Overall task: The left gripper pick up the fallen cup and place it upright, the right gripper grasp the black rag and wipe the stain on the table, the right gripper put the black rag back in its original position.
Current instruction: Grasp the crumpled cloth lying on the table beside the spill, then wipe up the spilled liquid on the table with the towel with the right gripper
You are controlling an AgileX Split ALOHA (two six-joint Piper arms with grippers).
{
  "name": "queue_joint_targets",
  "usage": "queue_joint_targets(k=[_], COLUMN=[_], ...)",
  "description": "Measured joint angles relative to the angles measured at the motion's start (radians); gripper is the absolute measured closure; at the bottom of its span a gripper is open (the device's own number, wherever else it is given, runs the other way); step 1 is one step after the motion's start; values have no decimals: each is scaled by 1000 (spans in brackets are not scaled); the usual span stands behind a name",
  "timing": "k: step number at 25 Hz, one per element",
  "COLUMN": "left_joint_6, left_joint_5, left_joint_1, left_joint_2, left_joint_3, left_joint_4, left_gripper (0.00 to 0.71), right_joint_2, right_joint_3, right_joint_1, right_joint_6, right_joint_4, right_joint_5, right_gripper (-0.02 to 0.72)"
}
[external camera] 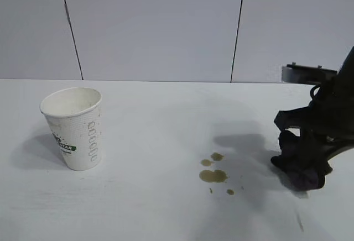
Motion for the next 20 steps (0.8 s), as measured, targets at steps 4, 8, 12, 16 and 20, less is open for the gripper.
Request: queue_joint_targets(k=[4,8,12,16,20], left_joint_6=[0,0,0,0,0], left_joint_5=[0,0,0,0,0], left_joint_1=[0,0,0,0,0], left_joint_2=[0,0,0,0,0], left_joint_3=[0,0,0,0,0], left_joint_4=[0,0,0,0,0], left_gripper=[46,46,46,46,46], right_joint_2=[-58,-54,-32,24,105], right_joint_3=[-38,-56,-56,-56,-56], right_joint_1=[111,289,392,404,404], right_joint_6=[0,0,5,31,34], right_joint_4=[42,51,52,41,35], right_joint_5=[-38,-95,-141,-139,-123], right_gripper=[621,621,621,621,621])
